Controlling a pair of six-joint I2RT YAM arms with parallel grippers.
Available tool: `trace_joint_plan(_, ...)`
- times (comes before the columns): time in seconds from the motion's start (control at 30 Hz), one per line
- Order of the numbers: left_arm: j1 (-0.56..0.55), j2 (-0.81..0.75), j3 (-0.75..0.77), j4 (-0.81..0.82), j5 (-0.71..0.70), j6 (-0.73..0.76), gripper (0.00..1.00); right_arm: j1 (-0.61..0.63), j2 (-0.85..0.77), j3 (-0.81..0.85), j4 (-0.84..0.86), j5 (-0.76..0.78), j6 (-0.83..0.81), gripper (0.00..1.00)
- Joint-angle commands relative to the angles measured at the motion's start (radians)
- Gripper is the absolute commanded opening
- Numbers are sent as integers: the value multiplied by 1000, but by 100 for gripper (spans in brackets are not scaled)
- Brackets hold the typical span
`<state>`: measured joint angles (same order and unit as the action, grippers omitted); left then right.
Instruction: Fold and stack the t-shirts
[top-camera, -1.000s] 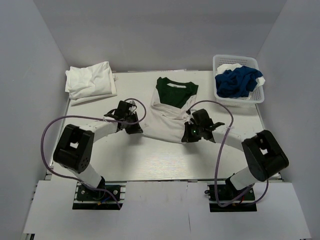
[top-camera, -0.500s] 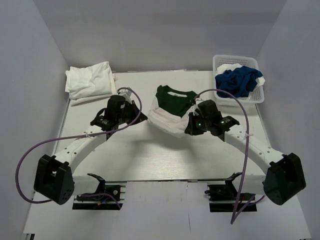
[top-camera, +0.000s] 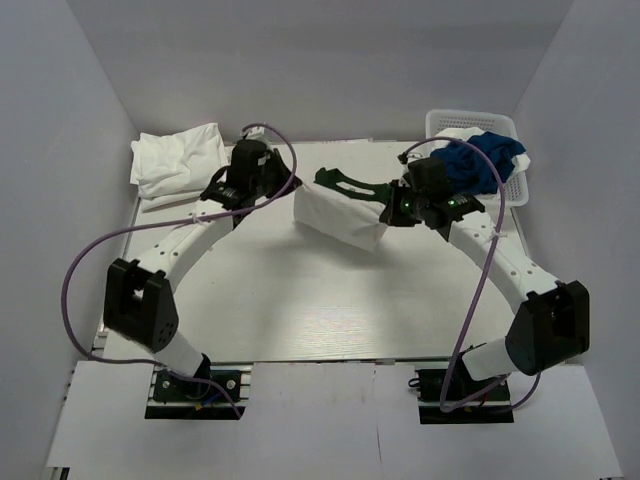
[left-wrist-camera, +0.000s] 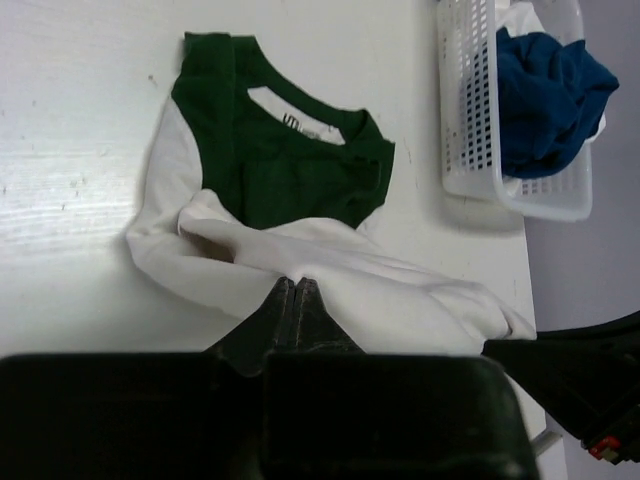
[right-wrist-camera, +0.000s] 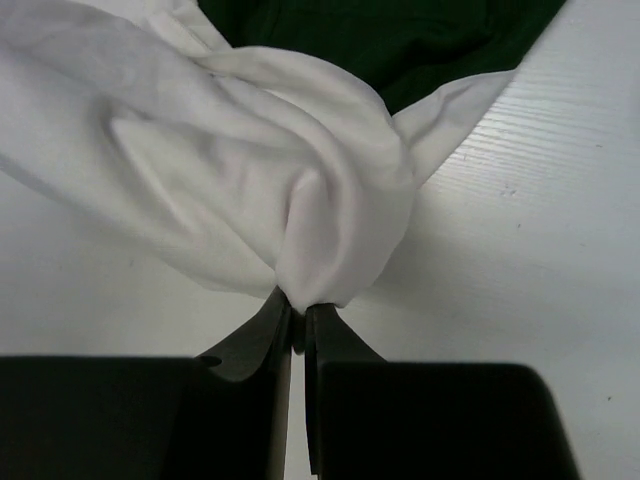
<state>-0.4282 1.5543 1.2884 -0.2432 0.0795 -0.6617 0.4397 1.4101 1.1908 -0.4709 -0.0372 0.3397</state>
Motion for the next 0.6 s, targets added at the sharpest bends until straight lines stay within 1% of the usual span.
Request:
trace_joint_plan(0.0, 5, 48, 123, -4, -58, 20, 0, -55, 35, 70, 23, -55, -13, 0)
trace_joint_plan(0.03, 14, 105, 147, -4, -58, 30, 0, -74, 46, 73, 28, -72, -16, 0)
trace_joint_plan(0.07, 14, 136, 201, -13, -58, 30, 0, -85, 90, 82, 29, -110, -18, 0)
trace_joint_plan(0.13, 14, 196, 254, -24, -58, 30, 0, -119, 121, 118, 43, -128, -24, 0)
trace_joint_plan(0.17, 14, 258, 311, -24, -58, 30, 0, -130, 148, 127, 49, -153, -28, 0)
trace_joint_plan(0.27, 23, 352, 434, -24, -58, 30, 0, -176, 230, 194, 74, -197, -30, 0)
trace_joint_plan(0.3, 23, 422, 469, -24, -49, 30, 0, -186, 284, 225, 75, -217, -31, 0)
trace_joint_plan(0.33, 32, 458, 507, -24, -49, 30, 0, -212, 305, 242, 74, -237, -31, 0)
trace_joint_plan(0.37, 32, 493, 584, -24, -34, 30, 0, -222, 325, 272, 78, -245, -33, 0)
trace_joint_plan(0.4, 32, 527, 616, -24, -15, 30, 0, -228, 343, 300, 74, -257, -39, 0)
trace_joint_plan(0.43, 32, 590, 650, -24, -4, 30, 0, -251, 401, 317, 75, -282, -44, 0)
trace_joint_plan(0.5, 32, 650, 733, -1, 26, 30, 0, -260, 459, 381, 71, -285, -50, 0)
trace_joint_plan(0.53, 42, 680, 788, -1, 26, 30, 0, -272, 502, 400, 63, -262, -62, 0)
trace_joint_plan(0.57, 42, 741, 820, 8, 35, 30, 0, -274, 547, 442, 57, -251, -77, 8)
